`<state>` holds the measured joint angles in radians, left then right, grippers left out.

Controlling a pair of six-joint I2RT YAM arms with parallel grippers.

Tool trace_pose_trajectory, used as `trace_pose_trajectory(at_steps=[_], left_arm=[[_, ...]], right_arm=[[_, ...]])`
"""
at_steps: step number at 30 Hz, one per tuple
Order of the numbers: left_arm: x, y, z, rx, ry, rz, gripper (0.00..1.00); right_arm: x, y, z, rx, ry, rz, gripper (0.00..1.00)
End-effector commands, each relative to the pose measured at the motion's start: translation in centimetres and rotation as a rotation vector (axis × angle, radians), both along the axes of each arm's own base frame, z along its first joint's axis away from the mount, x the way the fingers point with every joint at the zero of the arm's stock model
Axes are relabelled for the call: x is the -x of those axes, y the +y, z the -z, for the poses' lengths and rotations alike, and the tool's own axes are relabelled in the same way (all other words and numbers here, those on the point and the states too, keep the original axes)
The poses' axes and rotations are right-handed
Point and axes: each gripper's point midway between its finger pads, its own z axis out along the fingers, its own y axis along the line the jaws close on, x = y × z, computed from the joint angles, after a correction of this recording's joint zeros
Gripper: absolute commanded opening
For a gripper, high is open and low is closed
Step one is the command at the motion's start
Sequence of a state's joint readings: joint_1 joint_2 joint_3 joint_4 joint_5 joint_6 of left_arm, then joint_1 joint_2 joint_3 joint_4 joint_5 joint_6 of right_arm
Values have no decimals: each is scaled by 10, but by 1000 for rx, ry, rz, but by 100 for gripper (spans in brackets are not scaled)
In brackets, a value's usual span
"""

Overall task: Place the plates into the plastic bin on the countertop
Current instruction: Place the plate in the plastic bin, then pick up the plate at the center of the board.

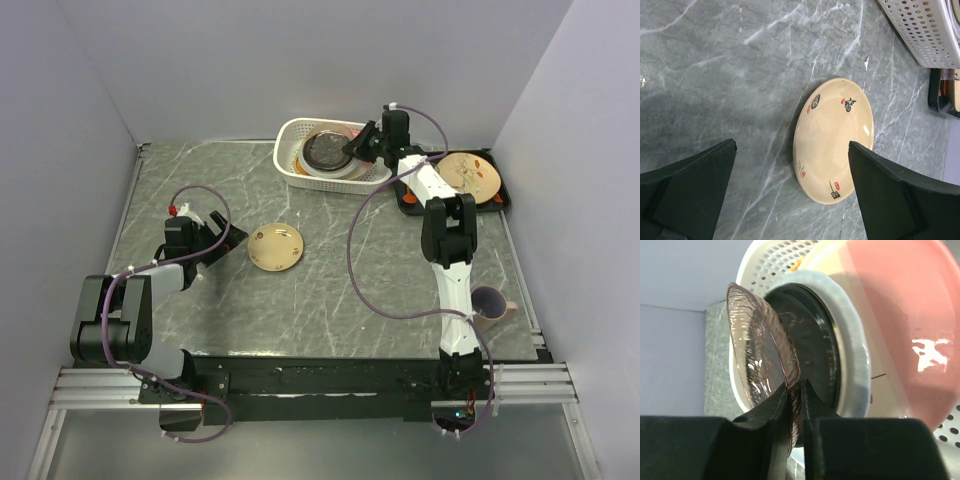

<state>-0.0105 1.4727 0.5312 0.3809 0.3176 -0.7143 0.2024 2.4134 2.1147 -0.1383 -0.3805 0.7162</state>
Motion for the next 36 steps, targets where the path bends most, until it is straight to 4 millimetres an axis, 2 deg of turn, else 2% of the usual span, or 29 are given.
trace_pose_trajectory(at_steps=[1, 4, 10, 14, 17, 21, 25, 27, 28, 29, 31, 32, 33, 34, 35, 36], left_arm=[[-7, -3, -13, 3, -61, 31, 99], [-7, -6, -14, 11, -65, 48, 99], [-8, -10, -17, 21, -80, 74, 99], [-8, -14, -17, 32, -78, 92, 99], [-9, -15, -14, 37, -69, 100, 99], [-10, -17, -11, 39, -59, 111, 99], [-10, -21, -6, 41, -43, 127, 98], [-9, -21, -4, 43, -38, 126, 98], [-9, -21, -4, 43, -39, 126, 98], [-9, -21, -2, 43, -35, 126, 98], [-9, -21, -3, 40, -35, 124, 98], [-9, -20, -3, 39, -34, 121, 98], [-9, -20, -5, 36, -40, 120, 98], [-9, -19, -5, 32, -42, 114, 99], [-9, -18, -7, 30, -48, 114, 99], [-10, -18, -9, 28, -53, 111, 99]], right_arm=[[-9, -8, -17, 0, -57, 19, 28], [-7, -9, -19, 2, -63, 14, 38], [1, -18, -41, 43, -92, 32, 62], [7, -24, -56, 72, -114, 44, 71], [9, -28, -64, 92, -122, 55, 75], [14, -32, -63, 117, -106, 61, 77], [17, -38, -61, 144, -89, 66, 78], [23, -41, -52, 156, -72, 72, 78], [26, -42, -60, 153, -87, 75, 78], [34, -44, -45, 160, -58, 73, 78], [43, -44, -57, 145, -89, 71, 78], [53, -44, -40, 151, -53, 64, 78], [58, -43, -40, 145, -63, 60, 78], [66, -39, -50, 125, -81, 44, 78], [80, -32, -33, 126, -46, 23, 78], [86, -27, -33, 124, -55, 12, 78]])
